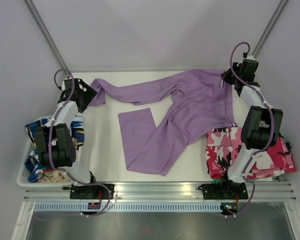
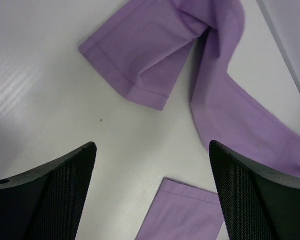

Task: Fold and stack the trousers
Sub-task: Flatten the trousers out

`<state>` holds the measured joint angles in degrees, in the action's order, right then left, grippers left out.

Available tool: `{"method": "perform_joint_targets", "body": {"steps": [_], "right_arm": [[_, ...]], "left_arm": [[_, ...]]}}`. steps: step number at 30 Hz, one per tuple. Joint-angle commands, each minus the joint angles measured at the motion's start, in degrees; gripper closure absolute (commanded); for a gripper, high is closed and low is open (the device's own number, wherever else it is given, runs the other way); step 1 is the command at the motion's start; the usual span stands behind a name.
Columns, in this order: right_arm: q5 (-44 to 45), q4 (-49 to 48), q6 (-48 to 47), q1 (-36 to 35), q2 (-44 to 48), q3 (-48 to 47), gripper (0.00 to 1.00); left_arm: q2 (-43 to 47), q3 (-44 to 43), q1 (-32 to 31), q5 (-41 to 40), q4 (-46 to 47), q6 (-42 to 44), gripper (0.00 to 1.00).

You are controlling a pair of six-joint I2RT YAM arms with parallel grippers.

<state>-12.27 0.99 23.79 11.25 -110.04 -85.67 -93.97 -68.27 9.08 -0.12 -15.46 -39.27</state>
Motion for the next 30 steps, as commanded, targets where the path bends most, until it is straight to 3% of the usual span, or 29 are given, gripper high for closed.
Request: {"method": "perform_joint_targets", "body": {"steps": [1, 8, 20, 21, 22, 24, 25, 26, 27, 30], "right_arm": [[-4.1, -4.1, 2.0, -0.2, 1.2, 0.0, 1.0], [-2.4, -3.6, 0.0, -0.2, 1.8, 0.9, 1.0], [-1.4, -2.1, -1.3, -0.2, 1.8, 0.2, 1.0], [-1.3, -2.1, -1.4, -0.2, 1.8, 0.1, 1.0], [-1.1, -1.5, -1.6, -0.2, 1.8, -0.1, 1.0], [-0.3, -1.2, -2.0, -0.2, 1.9, -0.1, 1.0], [0.1, -1.2, -2.3, -0.2, 2.1, -0.1, 1.0], [0.7, -1.3, -2.5, -0.2, 2.2, 0.0, 1.0], [1.9, -1.3, -2.8, -0.1, 2.2, -0.1, 1.0], [3.7, 1.7, -2.6, -0.1, 1.7, -1.3, 1.0]], "left_arm": [[-1.5, 2.4, -2.0, -8.6, 4.2, -18.0, 0.02], [-8.8, 3.2, -4.2, -11.8, 6.8, -29.8, 0.06], [-18.8, 2.2, -5.3, -18.2, 15.1, -32.6, 0.19], [-20.4, 1.4, -5.2, -18.2, 15.1, -31.8, 0.23], [-21.1, 0.0, -5.2, -18.0, 15.0, -31.1, 0.34], [-22.5, -1.8, -5.2, -17.1, 13.8, -29.6, 0.47], [-23.9, -4.1, -5.1, -16.4, 13.5, -26.2, 0.79], [-24.6, -5.7, -5.0, -14.2, 11.7, -23.9, 0.9], [-25.2, -9.6, -4.8, -13.5, 10.3, -18.3, 0.97], [-25.5, -14.4, -3.4, -11.9, 6.9, -8.5, 0.98]]}}
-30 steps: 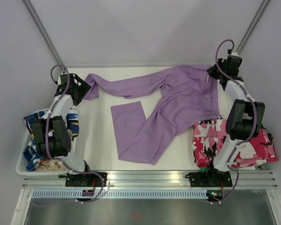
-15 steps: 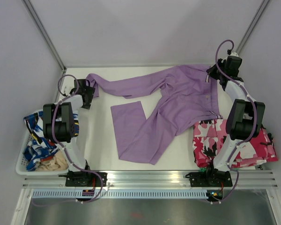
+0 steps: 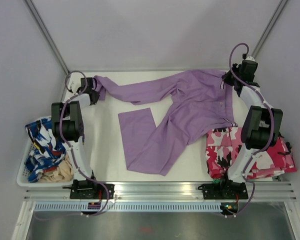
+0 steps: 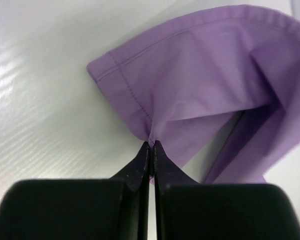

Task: Fold and stack the trousers
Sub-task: Flatten the trousers out

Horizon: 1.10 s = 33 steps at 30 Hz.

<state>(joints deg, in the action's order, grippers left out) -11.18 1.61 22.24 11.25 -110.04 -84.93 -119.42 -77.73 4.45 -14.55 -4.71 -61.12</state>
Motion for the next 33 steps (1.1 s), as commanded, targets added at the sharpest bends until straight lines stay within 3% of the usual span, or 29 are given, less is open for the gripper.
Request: {"method": "perform_joint_targets", "body": {"steps": [1, 7, 13, 15, 20, 25, 29, 33], "right_arm": [[2.5, 1.7, -1.0, -0.2, 1.3, -2.3, 1.0], [6.2, 1.7, 1.0, 0.0, 0.1, -2.0, 1.0], [8.6, 3.9, 2.9, 2.4, -1.8, -5.8, 1.0], [8.5, 2.9, 3.2, 3.1, -1.7, -6.0, 1.0], [9.9, 3.5, 1.8, 4.0, -2.4, -9.0, 1.0], [9.7, 2.8, 2.1, 4.0, -3.9, -10.3, 1.0], [8.4, 2.3, 2.4, 4.0, -5.6, -11.0, 1.0], [6.6, 0.5, 0.7, 4.0, -7.0, -11.1, 1.0]], "left_arm": [[1.5, -6.4, 2.5, 3.9, -3.3, 16.7, 0.98], [8.3, -17.2, 3.1, -2.4, -12.2, 37.5, 0.98], [14.5, -18.2, 5.6, -1.1, -11.5, 58.4, 0.98], [15.8, -20.4, 7.2, 3.0, -12.8, 61.0, 0.98], [11.7, -34.0, 14.0, 20.2, -30.0, 62.2, 0.98], [8.2, -42.2, 14.4, 16.9, -41.2, 64.7, 0.98], [6.2, -36.8, 14.5, 10.5, -42.8, 66.6, 0.98], [5.4, -27.4, 14.8, 11.6, -29.1, 66.0, 0.98]]}}
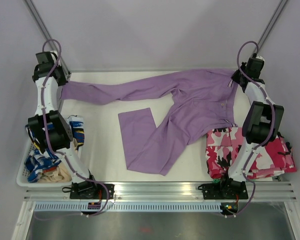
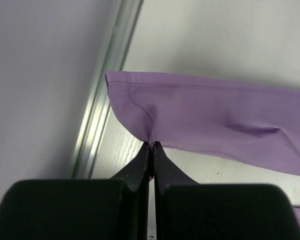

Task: Fold and stack the trousers
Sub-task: Flatten the trousers out

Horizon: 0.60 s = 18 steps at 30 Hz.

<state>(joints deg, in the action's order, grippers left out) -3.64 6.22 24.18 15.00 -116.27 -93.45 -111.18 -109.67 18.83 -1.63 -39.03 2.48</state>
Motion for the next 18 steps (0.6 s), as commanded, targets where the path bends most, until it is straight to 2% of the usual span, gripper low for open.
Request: {"method": "perform_joint_targets", "body": {"steps": [1, 4, 9, 14, 18], "right_arm": [[-0.9, -4.5, -2.1, 0.3, -1.0, -3.1, 1.0], [-0.1, -4.1, -5.8, 0.3, -2.7, -5.7, 1.0], [2.2, 0.8, -10.9, 0.3, -11.8, -17.5, 1.0], [2.8, 5.4, -13.3, 0.3, -21.1, -30.8, 1.0], [4.8, 5.6, -13.8, 0.3, -22.4, -32.9, 1.0]], "left_arm": [[-3.8, 4.5, 0.5, 0.0, 6.1, 1.7, 0.98], [-9.9, -0.4, 0.7, 0.8, 7.2, -1.2, 0.98], [-18.9, -8.3, 0.6, 1.4, 8.4, -6.5, 0.98], [-20.9, -7.1, 0.6, 4.1, 15.2, -11.7, 0.98], [-19.7, -4.4, 0.6, 2.3, 22.5, -16.0, 0.98]]}}
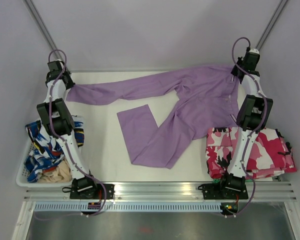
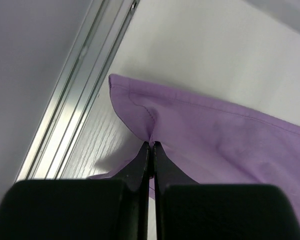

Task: Fold and stack the trousers
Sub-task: Flatten the trousers out

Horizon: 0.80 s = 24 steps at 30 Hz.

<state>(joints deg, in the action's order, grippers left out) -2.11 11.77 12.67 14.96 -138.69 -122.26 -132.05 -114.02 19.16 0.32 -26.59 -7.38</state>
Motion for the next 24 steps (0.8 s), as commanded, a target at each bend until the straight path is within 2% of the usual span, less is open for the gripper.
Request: {"method": "perform_joint_targets", "body": {"steps": [1, 3, 6, 10, 13, 15, 16, 19, 21, 22, 23, 24], "right_arm": [[3.9, -0.1, -2.6, 0.3, 0.0, -3.7, 1.0], [4.8, -0.6, -3.5, 0.3, 0.1, -3.3, 1.0], [7.4, -1.1, -3.9, 0.3, -0.4, -3.6, 1.0], [10.9, -0.3, -1.8, 0.3, -1.1, -4.7, 1.0], [11.9, -0.8, -1.8, 0.3, -1.5, -4.9, 1.0], [11.2, -1.1, -2.1, 0.3, -1.8, -5.3, 1.0], [11.2, -1.2, -2.2, 0.3, -2.2, -6.0, 1.0], [9.8, -0.3, -1.9, 0.3, -3.0, -7.3, 0.99], [7.5, 0.0, -1.8, 0.3, -3.2, -7.5, 0.94], [6.5, 0.8, -2.2, 0.3, -3.1, -7.6, 0.88], [5.2, 1.4, -2.6, 0.3, -2.8, -7.9, 0.69], [2.5, 2.0, -3.2, 0.3, -2.5, -8.3, 0.58]], "left_arm": [[2.6, 1.1, 0.3, 0.7, 12.5, -7.9, 0.98], [3.8, 4.5, 0.3, 1.4, 20.1, -9.8, 0.98], [2.9, 3.5, 0.1, 4.5, 24.7, -12.3, 0.98], [-1.4, -4.6, -0.4, 3.2, 23.1, -12.0, 0.98], [-3.7, -7.1, -0.6, 3.2, 23.1, -12.2, 0.97], [-4.9, -7.8, -0.6, 2.2, 23.4, -12.0, 0.95], [-5.3, -9.1, -0.6, 2.2, 22.8, -11.2, 0.91], [-6.7, -10.8, -0.6, 3.2, 20.6, -10.4, 0.89], [-6.6, -10.5, -0.7, 4.2, 20.0, -9.9, 0.79], [-6.6, -10.7, -0.8, 4.4, 18.6, -9.5, 0.65], [-6.1, -10.5, -1.0, 4.7, 18.1, -9.1, 0.55], [-4.7, -10.4, -1.1, 5.6, 17.4, -8.4, 0.46]]}}
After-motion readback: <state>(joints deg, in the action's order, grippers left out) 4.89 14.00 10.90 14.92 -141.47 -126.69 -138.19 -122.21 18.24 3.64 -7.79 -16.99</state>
